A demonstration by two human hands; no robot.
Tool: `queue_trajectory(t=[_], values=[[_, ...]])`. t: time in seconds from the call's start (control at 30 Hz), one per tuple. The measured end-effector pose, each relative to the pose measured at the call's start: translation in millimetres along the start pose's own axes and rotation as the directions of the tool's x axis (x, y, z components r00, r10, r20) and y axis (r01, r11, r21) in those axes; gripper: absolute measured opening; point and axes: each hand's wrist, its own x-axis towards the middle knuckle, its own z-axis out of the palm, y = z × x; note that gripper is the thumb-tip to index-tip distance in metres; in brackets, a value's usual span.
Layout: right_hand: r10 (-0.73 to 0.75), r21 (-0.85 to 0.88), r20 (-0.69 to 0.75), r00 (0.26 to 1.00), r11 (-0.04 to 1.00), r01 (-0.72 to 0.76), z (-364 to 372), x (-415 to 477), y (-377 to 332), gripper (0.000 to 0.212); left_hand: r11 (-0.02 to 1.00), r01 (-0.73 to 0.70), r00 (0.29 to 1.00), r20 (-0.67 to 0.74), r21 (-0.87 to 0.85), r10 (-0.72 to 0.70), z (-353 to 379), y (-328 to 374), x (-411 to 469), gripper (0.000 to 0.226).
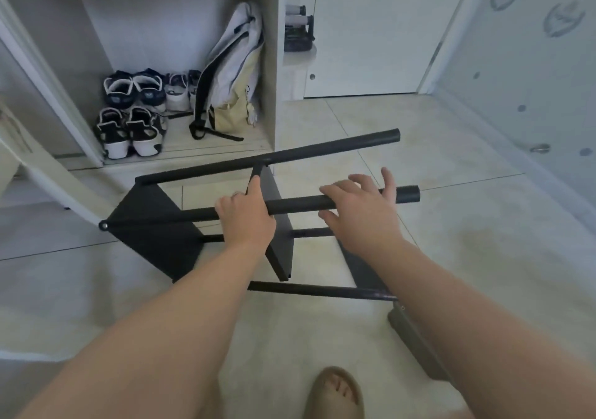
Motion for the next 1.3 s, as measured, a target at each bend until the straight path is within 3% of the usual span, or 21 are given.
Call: queue_trajectory(t=[0.17,0.23,0.33,0.4,0.47,0.57,0.63,0.9,1.17,1.3], values=[[0.003,0.092,0.07,0.998,0.996,-0.009,35,9,-4,0.022,0.999,-0.035,0.996,0.084,0.033,0.032,15,-18,6,0.074],[0.007,0.138,0.095,0.995,0.99,-0.02,50,10,0,0.022,0.999,-0.028,0.978,0.206,0.035,0.021,20,-25,14,0.087],[-0.012,0.224,0.139,0.99,0.974,-0.019,69,16,10,0.023,0.98,0.106,0.861,0.509,-0.168,-0.006,18,-38,30,0.12],[-0.034,0.273,0.164,0.986,0.962,-0.012,80,19,17,0.022,0.917,0.242,0.782,0.623,-0.316,0.008,16,-47,39,0.128],[-0.062,0.303,0.203,0.977,0.953,-0.003,92,23,22,0.021,0.902,0.293,0.775,0.632,-0.317,-0.03,18,-53,44,0.109],[-0.108,0.333,0.231,0.967,0.942,0.026,107,31,26,0.021,0.939,0.26,0.801,0.593,-0.224,-0.08,27,-57,48,0.067],[-0.11,0.336,0.244,0.964,0.941,0.022,115,36,27,0.022,0.939,0.256,0.807,0.585,-0.229,-0.077,31,-59,50,0.05],[-0.126,0.318,0.434,0.892,0.948,-0.021,136,39,21,0.025,0.948,0.276,0.748,0.654,-0.158,-0.109,40,-65,41,0.039],[-0.119,0.266,0.5,0.858,0.964,-0.022,134,35,15,0.026,0.958,0.224,0.758,0.649,-0.179,-0.056,44,-72,40,0.028],[-0.086,0.264,0.583,0.808,0.961,-0.088,130,35,16,0.023,0.954,0.246,0.736,0.674,-0.172,-0.068,45,-75,35,0.036]])
